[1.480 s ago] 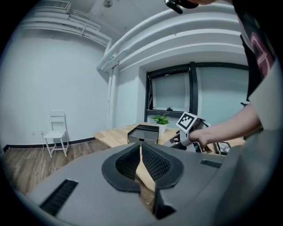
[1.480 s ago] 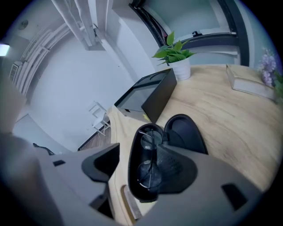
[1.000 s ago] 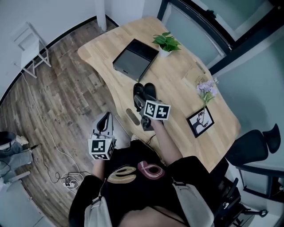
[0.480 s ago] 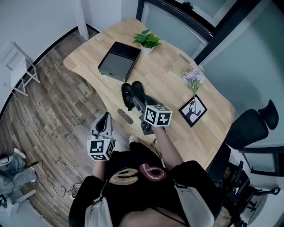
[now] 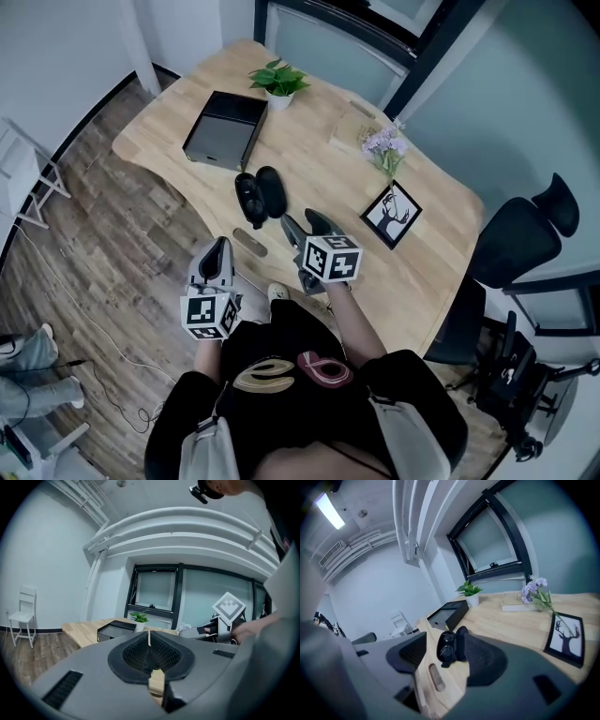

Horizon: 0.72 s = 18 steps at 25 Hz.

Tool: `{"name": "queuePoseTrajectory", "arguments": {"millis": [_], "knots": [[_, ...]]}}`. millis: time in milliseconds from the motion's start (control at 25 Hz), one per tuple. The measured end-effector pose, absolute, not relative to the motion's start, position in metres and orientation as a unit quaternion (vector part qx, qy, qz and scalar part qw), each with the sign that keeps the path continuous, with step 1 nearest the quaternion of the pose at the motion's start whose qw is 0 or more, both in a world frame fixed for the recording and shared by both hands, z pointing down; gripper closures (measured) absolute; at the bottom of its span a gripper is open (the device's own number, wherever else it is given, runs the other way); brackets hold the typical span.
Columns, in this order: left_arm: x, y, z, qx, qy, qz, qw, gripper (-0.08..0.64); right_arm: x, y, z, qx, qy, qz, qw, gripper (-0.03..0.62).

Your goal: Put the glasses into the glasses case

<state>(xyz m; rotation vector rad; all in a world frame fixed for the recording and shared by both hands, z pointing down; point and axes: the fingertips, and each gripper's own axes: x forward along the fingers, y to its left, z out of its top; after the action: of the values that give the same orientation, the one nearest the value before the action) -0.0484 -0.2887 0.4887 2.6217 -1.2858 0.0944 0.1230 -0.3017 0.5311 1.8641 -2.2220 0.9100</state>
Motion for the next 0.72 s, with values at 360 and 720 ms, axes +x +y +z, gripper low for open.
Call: {"name": "queuePoseTrajectory", "arguments": {"millis": [360, 720], "knots": [[-0.034, -0.261, 0.487, 0.908, -0.4, 0.004, 0.127, 0.534, 0.125, -0.265, 0.519, 0.627, -0.726, 0.279, 0.05, 0.376], [-0.033, -0.24, 0.483, 0.915, -0.383, -0.005, 0.123, 0.534, 0.128, -0.239, 0.503, 0.651, -0.713, 0.259, 0.028, 0.476]]}}
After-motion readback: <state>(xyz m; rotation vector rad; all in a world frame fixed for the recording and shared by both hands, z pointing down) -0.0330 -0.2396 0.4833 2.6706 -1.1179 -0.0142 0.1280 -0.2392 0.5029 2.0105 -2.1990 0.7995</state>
